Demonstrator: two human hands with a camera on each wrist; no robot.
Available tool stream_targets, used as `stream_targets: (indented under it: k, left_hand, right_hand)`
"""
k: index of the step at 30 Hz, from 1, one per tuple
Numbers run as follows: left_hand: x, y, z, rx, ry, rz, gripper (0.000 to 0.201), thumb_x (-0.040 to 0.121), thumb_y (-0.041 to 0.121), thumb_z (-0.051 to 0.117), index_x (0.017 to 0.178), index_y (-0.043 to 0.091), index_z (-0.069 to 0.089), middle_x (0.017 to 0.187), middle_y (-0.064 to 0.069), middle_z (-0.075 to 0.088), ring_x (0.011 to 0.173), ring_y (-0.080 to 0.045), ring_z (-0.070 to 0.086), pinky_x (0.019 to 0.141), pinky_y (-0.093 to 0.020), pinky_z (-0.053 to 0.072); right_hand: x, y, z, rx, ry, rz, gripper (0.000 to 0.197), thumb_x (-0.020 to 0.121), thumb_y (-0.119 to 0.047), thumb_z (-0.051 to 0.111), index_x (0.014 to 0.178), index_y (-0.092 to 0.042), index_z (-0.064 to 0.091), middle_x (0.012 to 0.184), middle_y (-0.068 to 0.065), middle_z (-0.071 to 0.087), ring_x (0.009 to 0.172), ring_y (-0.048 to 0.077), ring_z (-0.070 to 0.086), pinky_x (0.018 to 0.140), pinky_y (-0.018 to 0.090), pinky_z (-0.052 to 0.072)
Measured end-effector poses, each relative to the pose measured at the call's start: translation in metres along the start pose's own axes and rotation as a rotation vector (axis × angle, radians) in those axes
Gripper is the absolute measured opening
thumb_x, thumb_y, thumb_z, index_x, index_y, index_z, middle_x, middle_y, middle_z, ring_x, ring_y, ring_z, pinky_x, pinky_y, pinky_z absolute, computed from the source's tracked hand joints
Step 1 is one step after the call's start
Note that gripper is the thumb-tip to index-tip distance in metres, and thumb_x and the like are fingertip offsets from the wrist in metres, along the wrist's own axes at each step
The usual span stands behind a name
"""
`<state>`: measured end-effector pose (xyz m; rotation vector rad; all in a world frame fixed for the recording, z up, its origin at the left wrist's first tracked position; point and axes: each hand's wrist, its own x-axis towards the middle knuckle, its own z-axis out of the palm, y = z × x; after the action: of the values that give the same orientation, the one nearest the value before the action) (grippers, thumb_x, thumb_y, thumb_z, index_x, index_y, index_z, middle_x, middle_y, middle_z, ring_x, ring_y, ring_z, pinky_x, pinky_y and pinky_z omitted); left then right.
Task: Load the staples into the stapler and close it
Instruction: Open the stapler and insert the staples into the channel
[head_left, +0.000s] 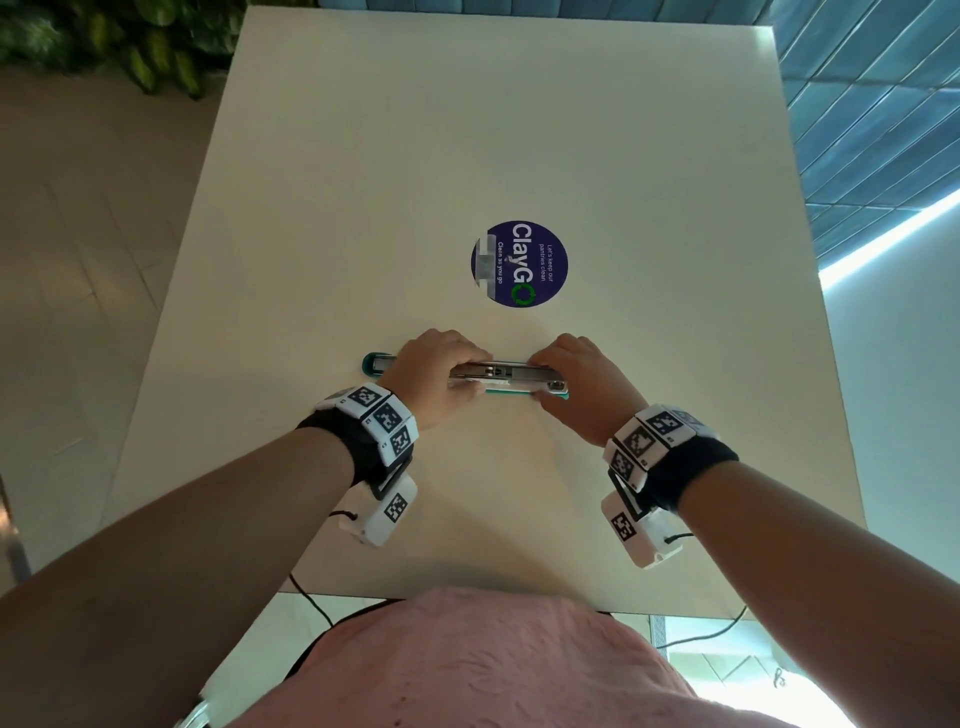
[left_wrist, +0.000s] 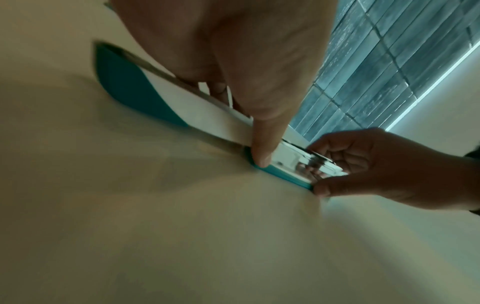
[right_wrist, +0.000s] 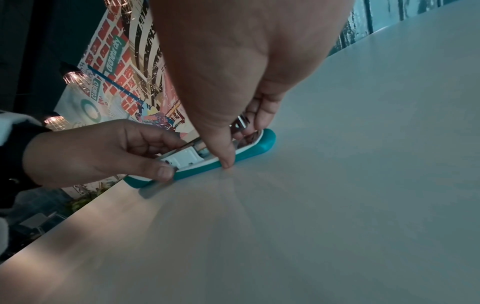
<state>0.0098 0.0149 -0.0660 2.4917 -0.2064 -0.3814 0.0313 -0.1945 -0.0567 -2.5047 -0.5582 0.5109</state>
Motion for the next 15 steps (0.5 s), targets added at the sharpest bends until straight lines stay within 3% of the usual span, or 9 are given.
stream_targets:
  k: [3, 7, 10, 12, 15]
  left_hand:
    - [-0.010, -0.020, -0.023, 0.120, -0.024, -0.063, 0.032, 0.076, 0.025, 0.067, 0.108, 0.030, 0.063, 0.098, 0.002, 0.066, 0.091, -0.019, 0.055, 0.084, -0.040, 0.047]
    - [-0.025, -0.041, -0.054, 0.074, -0.005, -0.091, 0.026, 0.074, 0.021, 0.071, 0.099, 0.025, 0.067, 0.092, -0.001, 0.066, 0.085, -0.022, 0.059, 0.076, -0.036, 0.048]
    - [-0.031, -0.042, -0.065, 0.019, 0.064, -0.076, 0.022, 0.070, 0.011, 0.073, 0.090, 0.019, 0.067, 0.087, -0.004, 0.066, 0.078, -0.022, 0.060, 0.074, -0.042, 0.052]
    - [-0.034, -0.040, -0.071, -0.008, 0.098, -0.045, 0.024, 0.067, 0.006, 0.073, 0.088, 0.015, 0.066, 0.085, -0.006, 0.066, 0.076, -0.023, 0.060, 0.074, -0.044, 0.052]
    - [-0.038, -0.029, -0.081, -0.051, 0.153, 0.032, 0.027, 0.065, 0.005, 0.073, 0.089, 0.014, 0.064, 0.087, -0.005, 0.066, 0.078, -0.018, 0.060, 0.078, -0.033, 0.051]
  right_hand:
    - [-0.001, 0.001, -0.001, -0.004, 0.001, 0.018, 0.027, 0.080, -0.015, 0.065, 0.106, -0.015, 0.061, 0.103, 0.009, 0.060, 0.095, 0.025, 0.051, 0.079, 0.027, 0.040]
    - [-0.004, 0.004, 0.001, 0.023, 0.020, 0.075, 0.029, 0.080, -0.018, 0.066, 0.108, -0.017, 0.061, 0.106, 0.008, 0.058, 0.100, 0.024, 0.049, 0.086, 0.029, 0.041]
    - [-0.003, 0.004, -0.001, 0.080, 0.010, 0.134, 0.030, 0.078, -0.018, 0.068, 0.107, -0.017, 0.061, 0.107, 0.010, 0.058, 0.101, 0.025, 0.051, 0.090, 0.036, 0.045]
    - [0.000, 0.005, -0.001, 0.082, -0.010, 0.153, 0.032, 0.077, -0.018, 0.070, 0.108, -0.016, 0.061, 0.108, 0.009, 0.058, 0.102, 0.025, 0.051, 0.090, 0.033, 0.043]
    - [0.002, 0.007, -0.002, 0.083, -0.026, 0.166, 0.034, 0.076, -0.018, 0.071, 0.108, -0.016, 0.061, 0.109, 0.008, 0.058, 0.102, 0.024, 0.051, 0.089, 0.031, 0.041]
